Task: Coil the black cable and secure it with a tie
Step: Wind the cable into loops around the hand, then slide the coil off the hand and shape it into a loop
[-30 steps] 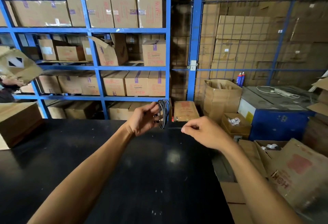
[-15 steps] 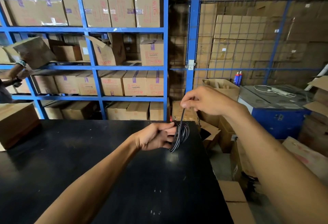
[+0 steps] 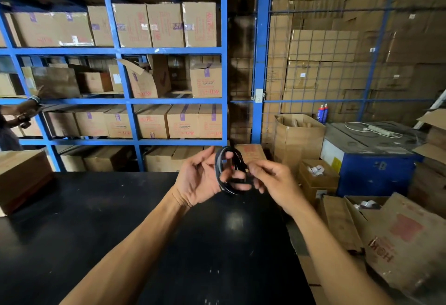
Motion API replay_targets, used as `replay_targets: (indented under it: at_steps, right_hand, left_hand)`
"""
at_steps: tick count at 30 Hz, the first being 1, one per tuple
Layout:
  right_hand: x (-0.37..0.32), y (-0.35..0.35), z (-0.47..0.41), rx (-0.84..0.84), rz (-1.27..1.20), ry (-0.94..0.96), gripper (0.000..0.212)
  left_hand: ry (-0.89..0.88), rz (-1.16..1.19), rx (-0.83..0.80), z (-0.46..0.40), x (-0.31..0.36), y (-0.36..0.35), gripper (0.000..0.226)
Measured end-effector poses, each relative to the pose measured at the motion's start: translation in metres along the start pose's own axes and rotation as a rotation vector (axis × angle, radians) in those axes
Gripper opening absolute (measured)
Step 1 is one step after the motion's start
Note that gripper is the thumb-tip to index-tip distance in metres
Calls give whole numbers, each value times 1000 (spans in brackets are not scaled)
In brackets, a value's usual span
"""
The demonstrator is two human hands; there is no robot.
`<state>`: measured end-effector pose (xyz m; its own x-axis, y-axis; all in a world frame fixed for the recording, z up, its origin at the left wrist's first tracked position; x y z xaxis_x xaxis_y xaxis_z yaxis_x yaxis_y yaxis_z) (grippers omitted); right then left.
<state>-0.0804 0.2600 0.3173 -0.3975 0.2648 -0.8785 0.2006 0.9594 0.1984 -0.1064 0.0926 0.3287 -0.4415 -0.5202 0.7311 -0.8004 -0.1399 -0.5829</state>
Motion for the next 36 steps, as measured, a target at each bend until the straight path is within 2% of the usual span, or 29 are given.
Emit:
replay_targets:
  at_steps: [6, 12, 15, 18, 23, 26, 28, 32, 34, 36]
  right_hand:
    - [9, -9, 11, 47, 10, 15, 21]
    - [10, -14, 16, -24, 256, 52, 15]
    - [9, -17, 19, -81, 397, 70, 21]
    - [11, -19, 18, -129, 400, 31, 18]
    - [17, -20, 14, -65, 289, -27, 7]
    - [21, -28, 15, -20, 122, -74, 12]
    - [22, -31, 17, 17, 66, -61, 20]
    - [19, -40, 23, 3, 141, -55, 30]
    - [11, -41, 25, 65, 261, 38, 41]
    - [2, -43, 28, 120, 355, 172, 35]
  left_hand:
    - [-83, 27, 238, 1, -3, 21, 60]
    - [-158, -4, 560, 7, -4, 46, 58]
    - [-187, -9, 657, 9, -4, 53, 58]
    - [-201, 3, 692, 10, -7, 55, 59]
    - [-236, 37, 670, 9, -14, 49, 55]
    - [-285, 69, 659, 8, -14, 45, 52]
    - [-338, 86, 707, 8, -14, 48, 50]
    - [-426, 87, 809, 13, -12, 52, 40]
    - [-438, 76, 814, 14, -12, 52, 37]
    - [-438, 63, 797, 15, -12, 52, 36]
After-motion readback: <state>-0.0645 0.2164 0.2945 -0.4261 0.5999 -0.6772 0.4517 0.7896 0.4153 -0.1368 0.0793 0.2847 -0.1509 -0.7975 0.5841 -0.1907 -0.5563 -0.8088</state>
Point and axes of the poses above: each hand's wrist, its own z-axis away from the middle knuckle, its own y-axis out of the back of the hand, x = y × z, the point moved 6 cm from there along -z, towards the middle knuckle, and after that the axes turned 5 degrees about x, right-handed, at the moved point
